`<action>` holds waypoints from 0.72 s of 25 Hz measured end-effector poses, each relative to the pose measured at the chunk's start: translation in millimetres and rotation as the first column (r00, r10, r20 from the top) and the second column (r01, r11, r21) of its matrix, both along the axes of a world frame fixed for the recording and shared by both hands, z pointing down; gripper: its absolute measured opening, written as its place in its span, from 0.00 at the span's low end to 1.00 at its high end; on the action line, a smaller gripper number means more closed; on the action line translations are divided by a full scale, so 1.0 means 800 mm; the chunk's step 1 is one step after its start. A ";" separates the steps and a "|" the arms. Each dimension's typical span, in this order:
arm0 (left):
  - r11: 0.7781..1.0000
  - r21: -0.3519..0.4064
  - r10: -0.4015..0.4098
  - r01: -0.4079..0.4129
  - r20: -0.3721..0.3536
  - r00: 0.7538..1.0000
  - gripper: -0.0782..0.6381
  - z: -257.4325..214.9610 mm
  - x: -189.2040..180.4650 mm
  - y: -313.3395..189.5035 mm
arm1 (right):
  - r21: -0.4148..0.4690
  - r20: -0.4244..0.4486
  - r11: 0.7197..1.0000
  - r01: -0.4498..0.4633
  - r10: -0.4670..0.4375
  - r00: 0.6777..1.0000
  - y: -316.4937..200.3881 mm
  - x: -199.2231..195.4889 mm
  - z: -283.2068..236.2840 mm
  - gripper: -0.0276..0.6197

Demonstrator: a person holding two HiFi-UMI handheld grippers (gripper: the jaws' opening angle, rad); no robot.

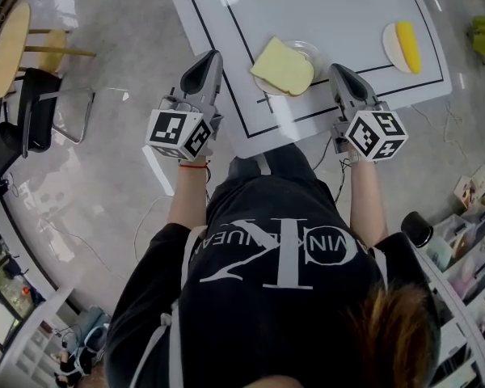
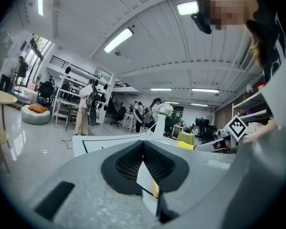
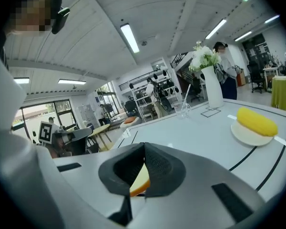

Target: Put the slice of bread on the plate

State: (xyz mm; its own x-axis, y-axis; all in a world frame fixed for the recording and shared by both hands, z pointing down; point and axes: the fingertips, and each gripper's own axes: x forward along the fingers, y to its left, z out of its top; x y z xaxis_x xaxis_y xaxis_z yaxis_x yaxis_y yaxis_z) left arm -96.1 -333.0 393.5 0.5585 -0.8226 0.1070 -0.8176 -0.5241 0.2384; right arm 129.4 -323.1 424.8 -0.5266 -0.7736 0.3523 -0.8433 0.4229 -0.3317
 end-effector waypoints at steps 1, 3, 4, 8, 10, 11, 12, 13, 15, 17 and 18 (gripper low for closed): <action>1.000 0.008 0.000 0.000 0.005 1.000 0.11 -0.003 0.000 -0.002 | 0.019 -0.007 1.000 -0.003 0.003 1.000 -0.001 0.002 -0.005 0.05; 1.000 0.022 -0.003 0.002 0.012 1.000 0.11 -0.009 0.000 -0.004 | 0.055 -0.013 0.998 -0.009 0.010 1.000 -0.003 0.005 -0.015 0.05; 1.000 0.028 -0.006 0.005 0.014 1.000 0.11 -0.012 -0.001 -0.005 | 0.072 -0.013 0.997 -0.013 0.014 1.000 -0.004 0.007 -0.021 0.05; 0.999 0.050 -0.013 0.013 0.017 1.000 0.11 -0.020 -0.002 -0.009 | 0.131 -0.009 0.991 -0.031 0.032 0.999 -0.006 0.014 -0.040 0.05; 0.998 0.060 -0.016 0.015 0.019 1.000 0.11 -0.025 -0.002 -0.009 | 0.156 -0.008 0.987 -0.038 0.039 0.999 -0.008 0.017 -0.049 0.05; 0.998 0.066 -0.018 0.016 0.019 1.000 0.11 -0.028 -0.001 -0.009 | 0.168 -0.007 0.985 -0.039 0.041 0.999 -0.008 0.018 -0.053 0.05; 0.997 0.072 -0.019 0.017 0.021 1.000 0.11 -0.031 -0.001 -0.009 | 0.180 -0.008 0.983 -0.039 0.041 0.999 -0.008 0.019 -0.057 0.05; 0.997 0.079 -0.020 0.019 0.023 1.000 0.11 -0.034 -0.001 -0.009 | 0.192 -0.009 0.981 -0.038 0.041 0.999 -0.008 0.020 -0.062 0.04; 0.995 0.093 -0.025 0.023 0.030 0.999 0.11 -0.040 -0.001 -0.011 | 0.220 -0.013 0.975 -0.037 0.040 0.999 -0.010 0.020 -0.070 0.05; 0.994 0.108 -0.033 0.029 0.039 0.999 0.11 -0.045 -0.002 -0.012 | 0.247 -0.015 0.968 -0.037 0.041 0.999 -0.011 0.020 -0.077 0.05; 0.993 0.115 -0.038 0.032 0.046 0.998 0.11 -0.048 -0.003 -0.012 | 0.258 -0.014 0.965 -0.038 0.043 0.999 -0.011 0.020 -0.080 0.05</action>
